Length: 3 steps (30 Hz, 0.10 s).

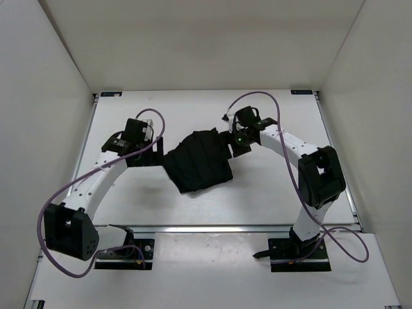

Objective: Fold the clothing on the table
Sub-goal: Fold the skirt

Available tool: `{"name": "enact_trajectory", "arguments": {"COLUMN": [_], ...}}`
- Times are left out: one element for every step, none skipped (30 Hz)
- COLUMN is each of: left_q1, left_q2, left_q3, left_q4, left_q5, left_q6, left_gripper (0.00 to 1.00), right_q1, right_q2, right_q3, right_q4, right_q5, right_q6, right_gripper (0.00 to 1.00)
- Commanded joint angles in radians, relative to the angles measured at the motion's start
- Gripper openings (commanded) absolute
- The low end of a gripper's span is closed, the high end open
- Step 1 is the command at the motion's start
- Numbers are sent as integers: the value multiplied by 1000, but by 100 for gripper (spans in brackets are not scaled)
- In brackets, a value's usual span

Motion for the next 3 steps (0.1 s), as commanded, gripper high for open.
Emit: {"name": "enact_trajectory", "arguments": {"left_q1": [23,18,15], "left_q2": [-86,-102,-113], "left_q3": [-50,-58,-62], "left_q4": [-51,-62,-71], "left_q5": [-43,-37,-31], "left_q6": [8,5,-3], "left_gripper": [98,98,99], "right_q1": [-27,-24,-27], "right_q2": [-58,-55,-43], "right_q3": [-47,-45,-31], "right_q4": [54,39,24], "right_q5": [-11,-11,13], "right_q6": [0,-3,3], "right_gripper": [63,66,70]}}
